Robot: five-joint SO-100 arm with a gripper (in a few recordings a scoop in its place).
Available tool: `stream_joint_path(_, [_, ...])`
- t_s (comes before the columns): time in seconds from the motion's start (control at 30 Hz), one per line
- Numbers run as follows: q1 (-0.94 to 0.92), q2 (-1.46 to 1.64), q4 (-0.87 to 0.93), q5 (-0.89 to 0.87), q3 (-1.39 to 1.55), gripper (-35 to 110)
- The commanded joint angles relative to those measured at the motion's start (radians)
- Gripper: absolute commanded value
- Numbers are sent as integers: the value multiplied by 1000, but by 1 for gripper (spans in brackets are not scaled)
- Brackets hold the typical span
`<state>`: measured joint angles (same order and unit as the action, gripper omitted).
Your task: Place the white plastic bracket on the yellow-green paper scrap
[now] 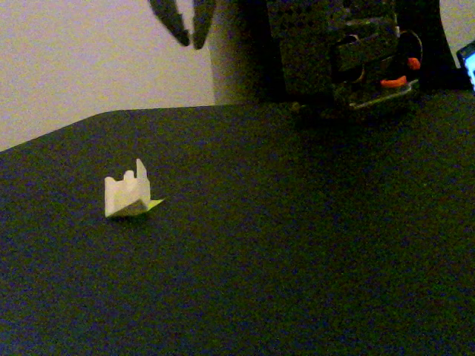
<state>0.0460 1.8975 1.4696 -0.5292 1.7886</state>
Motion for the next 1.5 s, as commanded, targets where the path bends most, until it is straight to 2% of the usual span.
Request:
stream_joint_path(0.0, [25,144,-17,-2,81,0])
stream_joint_path(0.1, [35,209,-35,15,141,0])
stream_joint_path(0.33, [46,460,-279,166,405,0])
stream_joint_path(0.4, [77,540,-390,279,499,0])
stream_joint_path(0.57, [87,673,-477,334,666,0])
stream_joint_path(1.13, [66,908,-649,437,996,0])
stream_joint_path(1.47, [43,1106,-676,454,1170,0])
